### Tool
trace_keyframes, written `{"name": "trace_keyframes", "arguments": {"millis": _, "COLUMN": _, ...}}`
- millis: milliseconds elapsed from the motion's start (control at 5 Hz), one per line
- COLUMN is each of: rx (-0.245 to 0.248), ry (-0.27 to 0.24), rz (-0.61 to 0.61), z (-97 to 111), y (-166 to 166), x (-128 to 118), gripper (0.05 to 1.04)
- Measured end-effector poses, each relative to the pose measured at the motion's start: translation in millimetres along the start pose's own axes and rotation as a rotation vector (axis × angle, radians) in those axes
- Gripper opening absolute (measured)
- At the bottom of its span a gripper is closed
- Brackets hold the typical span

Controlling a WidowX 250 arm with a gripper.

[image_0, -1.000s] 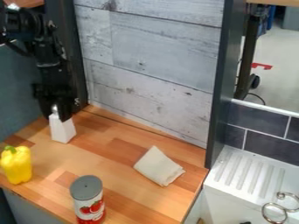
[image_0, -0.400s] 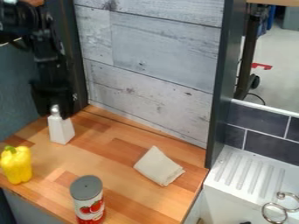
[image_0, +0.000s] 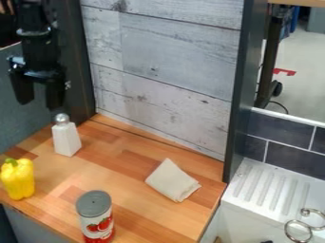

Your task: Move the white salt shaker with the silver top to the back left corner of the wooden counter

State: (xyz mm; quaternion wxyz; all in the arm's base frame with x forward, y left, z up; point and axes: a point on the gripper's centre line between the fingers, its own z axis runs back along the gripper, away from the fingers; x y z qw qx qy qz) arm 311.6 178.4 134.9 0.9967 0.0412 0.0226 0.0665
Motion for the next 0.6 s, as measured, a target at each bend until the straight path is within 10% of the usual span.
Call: {"name": "trace_keyframes", "arguments": {"millis": 600, "rx": -0.119, "ry": 0.034, "rz": -0.206, "z": -9, "y": -83, "x": -31, "gripper": 1.001}}
